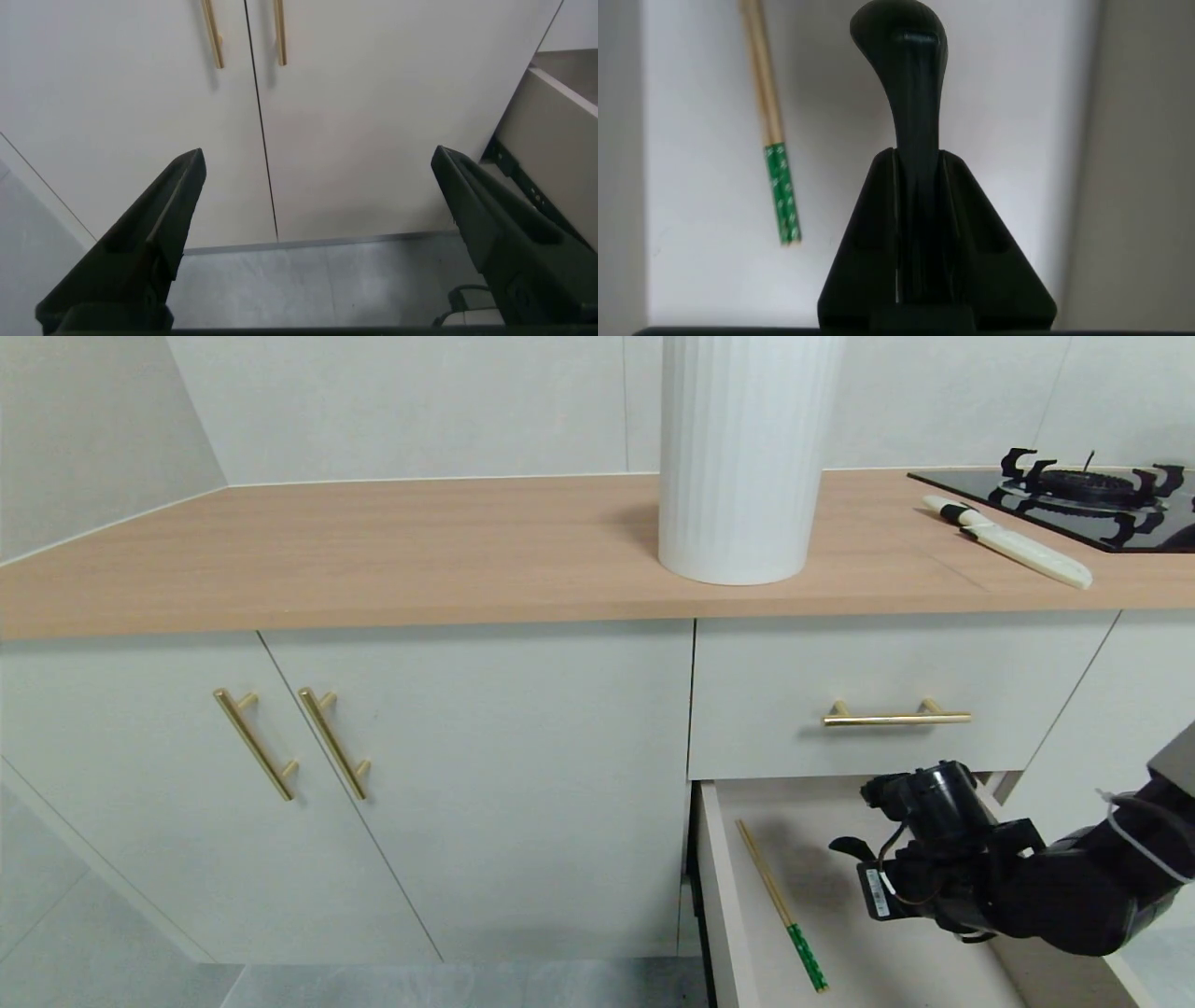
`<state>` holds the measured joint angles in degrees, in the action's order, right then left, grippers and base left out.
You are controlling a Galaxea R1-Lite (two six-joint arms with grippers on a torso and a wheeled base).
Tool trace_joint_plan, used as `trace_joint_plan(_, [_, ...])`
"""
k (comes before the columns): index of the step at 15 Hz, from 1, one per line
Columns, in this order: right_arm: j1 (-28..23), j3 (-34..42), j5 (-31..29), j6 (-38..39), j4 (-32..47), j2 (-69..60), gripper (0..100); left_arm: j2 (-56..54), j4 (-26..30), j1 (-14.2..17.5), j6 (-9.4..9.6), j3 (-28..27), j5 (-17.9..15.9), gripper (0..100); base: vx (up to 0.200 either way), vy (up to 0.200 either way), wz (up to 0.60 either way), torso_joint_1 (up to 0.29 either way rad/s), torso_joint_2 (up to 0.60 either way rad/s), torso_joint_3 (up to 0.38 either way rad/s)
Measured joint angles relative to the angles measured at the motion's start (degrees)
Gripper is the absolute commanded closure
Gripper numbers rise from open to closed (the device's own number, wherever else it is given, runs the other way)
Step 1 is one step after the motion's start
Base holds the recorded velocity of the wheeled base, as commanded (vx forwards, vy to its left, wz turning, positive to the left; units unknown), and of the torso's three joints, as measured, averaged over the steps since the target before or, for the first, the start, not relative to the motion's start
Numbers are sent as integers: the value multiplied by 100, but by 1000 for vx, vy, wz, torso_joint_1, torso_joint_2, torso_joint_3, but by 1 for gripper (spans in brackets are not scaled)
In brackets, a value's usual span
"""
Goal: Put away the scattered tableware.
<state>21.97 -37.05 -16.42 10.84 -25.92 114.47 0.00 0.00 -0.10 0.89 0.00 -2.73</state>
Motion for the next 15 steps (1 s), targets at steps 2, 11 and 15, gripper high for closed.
trace_joint_plan(2, [-9,1,-18,40,-304,319,100,0,0,2,0,0,0,0,0,0,0,0,0,0])
trace_joint_plan(11, [-4,30,-221,68,-848,1307,100,0,0,2,0,0,0,0,0,0,0,0,0,0])
trace_joint_plan(15, [-1,28,-222,68,-859,1373,100,0,0,-1,0,0,0,0,0,0,0,0,0,0])
